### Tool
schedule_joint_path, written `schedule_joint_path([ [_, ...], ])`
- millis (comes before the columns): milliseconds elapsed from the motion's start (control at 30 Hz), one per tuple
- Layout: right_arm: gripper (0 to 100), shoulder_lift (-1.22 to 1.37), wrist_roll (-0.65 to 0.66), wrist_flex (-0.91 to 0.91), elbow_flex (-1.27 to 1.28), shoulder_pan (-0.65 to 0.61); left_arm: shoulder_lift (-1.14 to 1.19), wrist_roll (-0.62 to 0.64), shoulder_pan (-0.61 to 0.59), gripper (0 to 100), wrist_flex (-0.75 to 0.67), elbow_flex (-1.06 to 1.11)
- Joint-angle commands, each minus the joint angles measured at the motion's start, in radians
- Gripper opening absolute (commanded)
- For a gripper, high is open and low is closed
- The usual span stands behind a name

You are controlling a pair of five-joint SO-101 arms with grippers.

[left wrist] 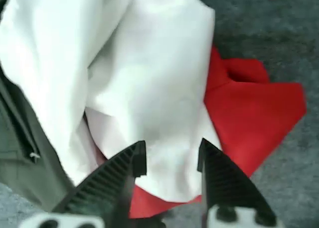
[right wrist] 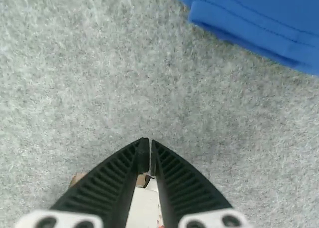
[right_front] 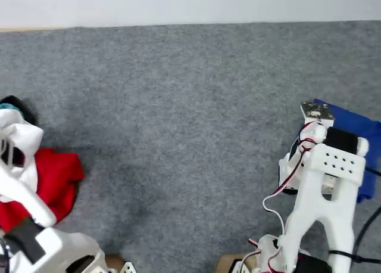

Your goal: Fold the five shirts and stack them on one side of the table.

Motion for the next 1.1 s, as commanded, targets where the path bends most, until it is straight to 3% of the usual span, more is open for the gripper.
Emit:
schedule_joint_path([
  [0, 0.9, -0.024, 0.006, 0.008, -0.005, 0.015, 0.051, -0.044, -0.029, 18, -0.043, -0.051],
  [200, 0.9, -0.024, 0.006, 0.008, -0.005, 0.015, 0.215, -0.048, -0.028, 17, -0.078, -0.054],
  [333, 0.9, -0.024, 0.006, 0.024, -0.005, 0.015, 0.272, -0.048, -0.017, 7, -0.114, -0.056],
  [400, 0.9, -0.024, 0.006, 0.03, -0.005, 0.015, 0.269, -0.048, 0.002, 0, -0.104, -0.056],
  [567, 0.9, -0.03, 0.008, 0.051, -0.005, 0.016, 0.153, -0.023, 0.08, 0, -0.025, -0.091],
  [833, 0.9, -0.033, 0.011, 0.064, -0.008, 0.065, -0.17, 0.259, 0.336, 0, -0.026, -0.321],
  [1067, 0.9, -0.031, 0.014, 0.064, -0.008, 0.107, -0.224, 0.485, 0.638, 0, -0.12, -0.584],
])
